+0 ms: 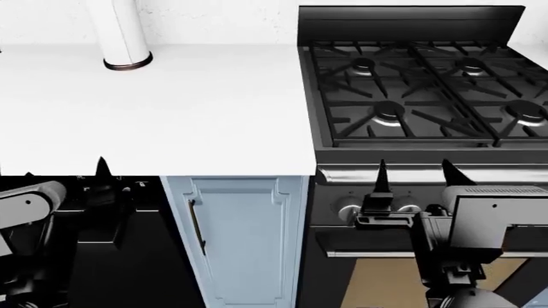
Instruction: Pick and place the shaker into the drawer. Then close the cabinet.
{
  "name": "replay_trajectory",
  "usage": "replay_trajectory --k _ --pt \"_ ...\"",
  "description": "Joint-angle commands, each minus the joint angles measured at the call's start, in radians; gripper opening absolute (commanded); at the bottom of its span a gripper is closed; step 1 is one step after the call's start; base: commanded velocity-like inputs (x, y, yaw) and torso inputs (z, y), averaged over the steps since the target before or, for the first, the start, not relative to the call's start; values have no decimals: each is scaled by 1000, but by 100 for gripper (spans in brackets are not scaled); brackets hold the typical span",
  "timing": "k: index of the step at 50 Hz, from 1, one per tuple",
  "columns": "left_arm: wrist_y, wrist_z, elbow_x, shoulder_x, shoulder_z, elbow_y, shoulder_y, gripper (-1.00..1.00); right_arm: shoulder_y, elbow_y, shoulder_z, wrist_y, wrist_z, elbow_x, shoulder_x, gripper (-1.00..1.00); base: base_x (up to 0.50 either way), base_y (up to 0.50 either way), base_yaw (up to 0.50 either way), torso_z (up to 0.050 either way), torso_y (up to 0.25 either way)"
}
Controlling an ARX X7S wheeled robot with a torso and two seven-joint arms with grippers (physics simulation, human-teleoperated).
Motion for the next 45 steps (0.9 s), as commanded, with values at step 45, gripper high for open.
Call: replay_trajectory --k 45 --pt "-13 -25 -39 -35 -29 48 -16 100 96 -88 17 99 47 61 30 100 174 0 0 0 0"
